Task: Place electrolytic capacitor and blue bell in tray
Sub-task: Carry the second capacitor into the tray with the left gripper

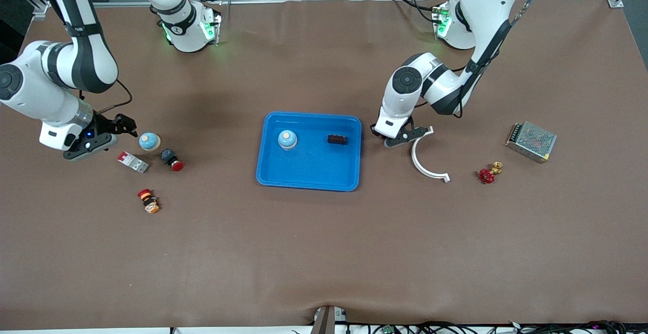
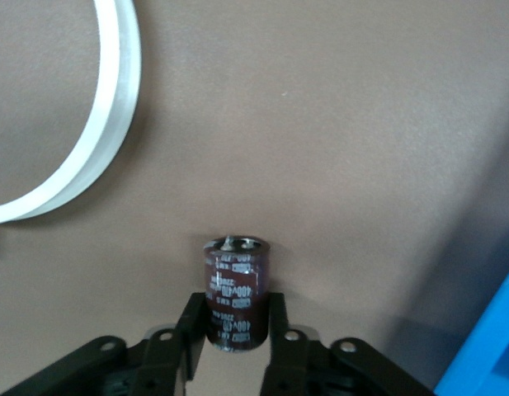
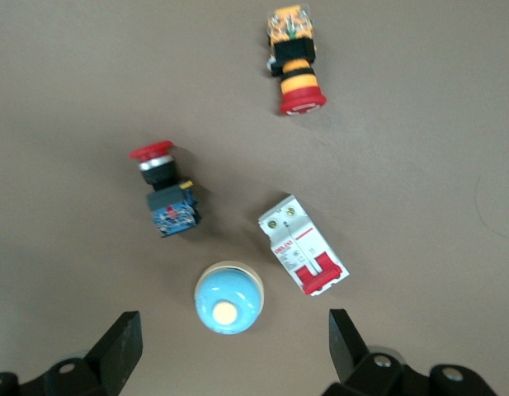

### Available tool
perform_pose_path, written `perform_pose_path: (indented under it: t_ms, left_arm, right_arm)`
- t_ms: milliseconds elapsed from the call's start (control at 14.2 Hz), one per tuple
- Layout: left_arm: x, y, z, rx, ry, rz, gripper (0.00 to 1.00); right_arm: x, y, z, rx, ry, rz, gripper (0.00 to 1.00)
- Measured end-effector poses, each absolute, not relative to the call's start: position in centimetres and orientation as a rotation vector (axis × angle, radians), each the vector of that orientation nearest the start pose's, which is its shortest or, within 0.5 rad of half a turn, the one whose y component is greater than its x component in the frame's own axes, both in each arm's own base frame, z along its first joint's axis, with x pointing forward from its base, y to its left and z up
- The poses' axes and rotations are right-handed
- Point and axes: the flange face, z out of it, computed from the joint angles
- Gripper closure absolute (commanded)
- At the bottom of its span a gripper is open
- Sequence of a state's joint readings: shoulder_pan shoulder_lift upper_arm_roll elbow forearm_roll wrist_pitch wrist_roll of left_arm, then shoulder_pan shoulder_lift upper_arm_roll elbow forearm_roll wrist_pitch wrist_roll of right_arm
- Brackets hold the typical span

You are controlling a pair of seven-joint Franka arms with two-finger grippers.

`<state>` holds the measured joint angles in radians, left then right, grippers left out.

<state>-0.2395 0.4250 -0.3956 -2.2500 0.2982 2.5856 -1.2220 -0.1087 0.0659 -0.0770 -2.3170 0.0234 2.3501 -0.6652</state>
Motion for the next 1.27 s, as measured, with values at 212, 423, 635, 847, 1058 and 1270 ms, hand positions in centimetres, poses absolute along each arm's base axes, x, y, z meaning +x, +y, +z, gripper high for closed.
perform_pose_path:
  t_ms: [212,423,635,847,1058,1270]
  left_arm:
    - [42.5,-32.7,18.7,-3.023,-0.766,0.037,1.00]
    - [43.5,-33.1,21.2,-2.962,-1.089,-0.031,1.00]
    - [46.3,-34.5,26.5,-2.808,-1.672,-0.062,1.00]
    - [49.1,-36.4,29.9,-2.658,-2.059,-0.017,1.00]
    - [50.6,-40.1,29.9,-2.561,-2.216,0.061,1.00]
    - [50.2,-44.9,27.4,-2.512,-2.243,0.148,1.00]
  right_arm:
    - [49.8,-9.5,28.6,-3.037,-0.726,0.035,0.00]
    - [49.1,-9.0,26.3,-3.032,-0.738,0.052,0.00]
    - [49.1,-8.7,24.4,-3.031,-0.749,0.056,0.00]
    - [49.1,-8.7,23.1,-3.029,-0.769,0.057,0.00]
    - [49.1,-8.8,22.2,-3.025,-0.792,0.054,0.00]
    - [49.1,-8.9,21.3,-3.022,-0.810,0.056,0.00]
